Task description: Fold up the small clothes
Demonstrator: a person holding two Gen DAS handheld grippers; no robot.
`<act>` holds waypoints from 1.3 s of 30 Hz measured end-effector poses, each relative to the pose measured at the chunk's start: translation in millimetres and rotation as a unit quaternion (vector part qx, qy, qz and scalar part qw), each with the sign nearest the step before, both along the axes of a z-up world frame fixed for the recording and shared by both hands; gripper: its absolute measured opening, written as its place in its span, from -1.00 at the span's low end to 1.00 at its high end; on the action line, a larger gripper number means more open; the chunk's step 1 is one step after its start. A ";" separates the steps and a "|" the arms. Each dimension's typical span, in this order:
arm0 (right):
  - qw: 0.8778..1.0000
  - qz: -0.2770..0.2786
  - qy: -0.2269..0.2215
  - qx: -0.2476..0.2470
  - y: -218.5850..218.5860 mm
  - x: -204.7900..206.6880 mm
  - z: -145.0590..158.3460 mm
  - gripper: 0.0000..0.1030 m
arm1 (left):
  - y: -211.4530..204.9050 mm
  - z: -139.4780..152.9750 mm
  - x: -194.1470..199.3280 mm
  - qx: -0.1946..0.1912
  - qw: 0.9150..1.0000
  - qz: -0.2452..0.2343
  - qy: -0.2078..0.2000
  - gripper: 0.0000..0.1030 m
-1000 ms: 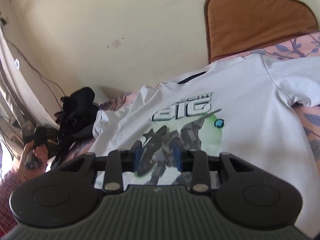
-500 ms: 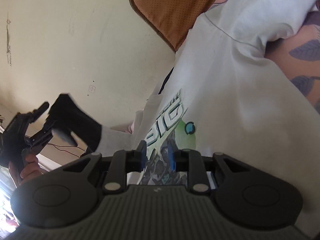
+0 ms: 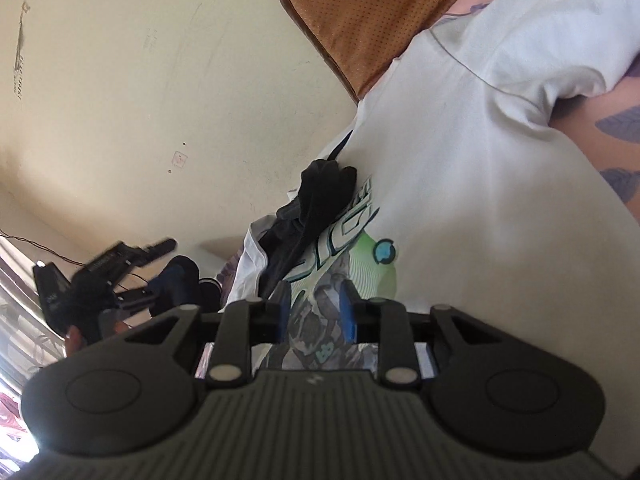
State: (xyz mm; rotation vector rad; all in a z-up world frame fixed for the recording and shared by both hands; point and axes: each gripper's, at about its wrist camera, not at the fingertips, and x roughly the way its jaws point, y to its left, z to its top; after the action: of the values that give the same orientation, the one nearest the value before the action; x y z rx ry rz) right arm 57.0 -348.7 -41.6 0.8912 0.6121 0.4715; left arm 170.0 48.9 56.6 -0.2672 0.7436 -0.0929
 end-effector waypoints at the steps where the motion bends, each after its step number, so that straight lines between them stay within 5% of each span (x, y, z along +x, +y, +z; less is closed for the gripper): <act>1: 1.000 0.001 -0.009 -0.028 3.1 1.0 8.4 -0.41 | 8.2 -13.0 -1.5 -0.009 1.000 0.006 0.008 0.17; 5: 0.992 0.010 -0.056 -0.116 18.3 27.8 50.7 -0.38 | 18.6 -52.5 1.0 -0.058 0.998 0.018 0.026 0.07; 8: 0.982 0.013 -0.063 -0.180 39.1 72.1 68.9 -0.32 | 17.6 -58.7 -11.0 -0.020 0.999 0.015 -0.022 -0.01; 11: 0.974 0.023 -0.031 -0.222 57.1 117.8 57.4 -0.29 | 6.8 -59.4 -11.6 0.033 0.999 0.017 -0.034 -0.46; 13: 0.973 0.037 -0.010 -0.227 64.8 133.6 46.0 -0.58 | 11.1 -58.9 -9.1 0.020 0.999 0.023 -0.033 -0.66; 14: 0.972 0.041 -0.004 -0.231 66.7 133.2 44.7 -0.88 | 13.6 -58.8 -8.8 0.013 0.999 0.025 -0.033 -0.68; 18: 0.970 0.020 -0.061 -0.235 63.6 76.0 64.9 -0.88 | 16.6 -60.6 -6.6 0.006 0.999 0.030 -0.034 -0.71; 23: 0.963 0.027 -0.012 -0.267 75.7 71.2 33.5 -0.68 | 14.2 -61.3 -6.5 0.018 0.999 0.033 -0.037 -0.64; 25: 0.971 0.008 0.004 -0.237 60.6 69.3 37.9 -0.47 | 15.8 -59.2 -11.3 0.013 0.999 0.028 -0.043 -0.61; 28: 0.981 -0.044 -0.030 -0.188 17.3 40.1 59.7 -0.43 | 24.4 -50.7 -23.4 -0.010 0.996 0.025 -0.079 -0.44; 33: 0.964 -0.229 -0.014 -0.131 -97.6 -44.1 59.9 -0.42 | 27.5 -27.1 -43.8 -0.073 0.986 -0.014 -0.146 -0.44; 39: 0.933 -0.355 0.054 -0.029 -168.7 -89.7 17.7 -0.42 | -10.4 -43.1 -31.7 -0.038 0.990 -0.110 -0.083 -0.44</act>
State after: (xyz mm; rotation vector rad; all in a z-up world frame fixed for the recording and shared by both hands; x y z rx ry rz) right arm -32.7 -517.4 -23.9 1.0162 0.3610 -0.2509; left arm 138.3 38.5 13.4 -0.2452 0.6025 -0.3486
